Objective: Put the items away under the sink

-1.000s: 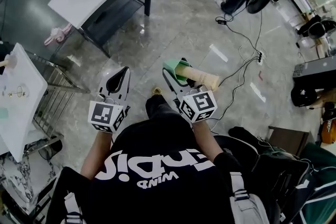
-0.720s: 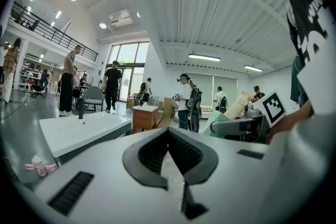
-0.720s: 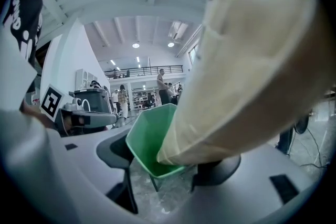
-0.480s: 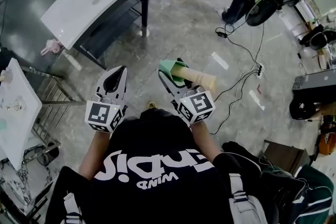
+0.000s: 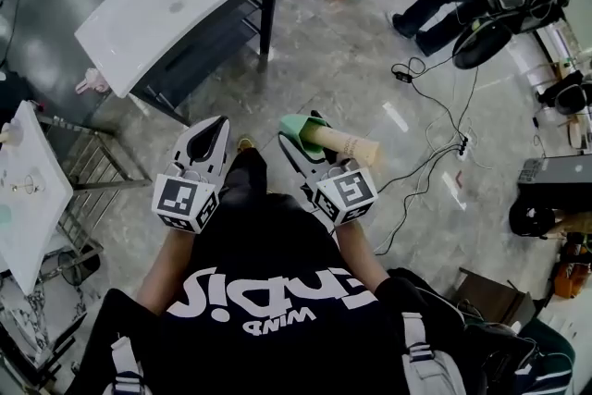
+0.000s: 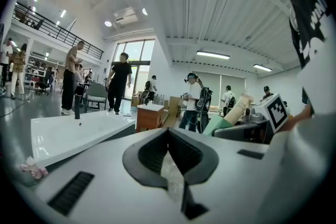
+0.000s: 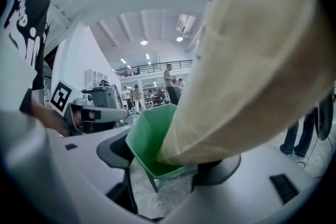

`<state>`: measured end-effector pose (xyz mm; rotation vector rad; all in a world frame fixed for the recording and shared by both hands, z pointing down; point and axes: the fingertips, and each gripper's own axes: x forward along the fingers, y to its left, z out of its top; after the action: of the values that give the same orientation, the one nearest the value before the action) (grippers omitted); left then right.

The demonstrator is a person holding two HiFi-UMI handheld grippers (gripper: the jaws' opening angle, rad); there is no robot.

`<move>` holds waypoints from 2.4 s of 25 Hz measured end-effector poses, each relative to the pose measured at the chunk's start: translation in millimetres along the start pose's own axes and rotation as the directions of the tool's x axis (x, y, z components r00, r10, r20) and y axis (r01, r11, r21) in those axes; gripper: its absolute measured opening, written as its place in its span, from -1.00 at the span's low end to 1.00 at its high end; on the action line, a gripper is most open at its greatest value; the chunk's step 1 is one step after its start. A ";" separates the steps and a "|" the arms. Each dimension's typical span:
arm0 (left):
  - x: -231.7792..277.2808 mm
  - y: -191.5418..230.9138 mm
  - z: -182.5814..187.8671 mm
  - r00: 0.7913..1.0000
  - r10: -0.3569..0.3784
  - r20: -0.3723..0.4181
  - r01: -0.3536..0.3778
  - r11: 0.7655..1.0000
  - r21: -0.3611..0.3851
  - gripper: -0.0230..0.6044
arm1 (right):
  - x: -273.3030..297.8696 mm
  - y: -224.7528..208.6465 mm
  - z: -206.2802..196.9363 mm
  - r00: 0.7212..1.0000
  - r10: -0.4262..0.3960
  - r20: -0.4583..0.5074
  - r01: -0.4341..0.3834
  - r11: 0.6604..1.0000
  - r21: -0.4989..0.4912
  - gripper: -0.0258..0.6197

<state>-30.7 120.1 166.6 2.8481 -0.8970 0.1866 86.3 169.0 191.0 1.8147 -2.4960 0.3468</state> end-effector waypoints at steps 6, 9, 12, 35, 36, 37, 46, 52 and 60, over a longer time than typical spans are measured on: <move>42.8 30.2 7.6 1.000 -0.007 0.000 0.007 1.000 0.000 -0.87 | 43.6 -25.9 10.3 1.000 0.007 -0.008 -0.007 1.000 -0.008 0.08; 65.1 50.3 7.9 1.000 -0.006 -0.005 0.006 1.000 -0.002 -0.87 | 74.7 -40.0 17.3 1.000 0.021 -0.013 -0.021 0.999 -0.028 0.08; 84.3 70.5 6.1 1.000 0.001 -0.018 -0.001 1.000 0.000 -0.87 | 106.3 -49.1 23.7 0.999 0.049 -0.017 -0.050 0.998 -0.050 0.08; 182.6 183.6 -132.6 0.999 0.054 -0.002 -0.054 0.998 0.015 -0.87 | 265.1 -106.7 -91.1 0.978 0.206 -0.028 -0.207 0.971 -0.116 0.08; 187.5 188.4 -141.1 0.998 0.055 0.002 -0.055 0.998 0.017 -0.87 | 272.1 -109.1 -99.6 0.977 0.213 -0.025 -0.214 0.970 -0.117 0.08; 192.7 193.9 -149.0 0.998 0.058 0.006 -0.058 0.998 0.019 -0.87 | 280.0 -112.0 -108.6 0.975 0.220 -0.024 -0.221 0.968 -0.116 0.08; 234.6 227.4 -231.4 0.998 0.066 0.011 -0.067 0.995 0.072 -0.87 | 332.0 -141.7 -177.2 0.958 0.286 0.013 -0.284 0.955 -0.083 0.09; 259.7 250.8 -290.0 0.997 0.069 0.044 -0.072 0.994 0.080 -0.87 | 370.3 -154.8 -228.6 0.938 0.347 0.011 -0.343 0.932 -0.114 0.09; 271.8 287.1 -341.1 0.990 0.112 0.081 -0.118 0.990 0.073 -0.87 | 412.1 -148.6 -282.0 0.913 0.407 -0.023 -0.405 0.901 -0.157 0.09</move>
<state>-0.2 -203.1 575.6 2.8936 -1.0938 0.1282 67.4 -203.2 555.1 1.2325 -2.8067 0.1406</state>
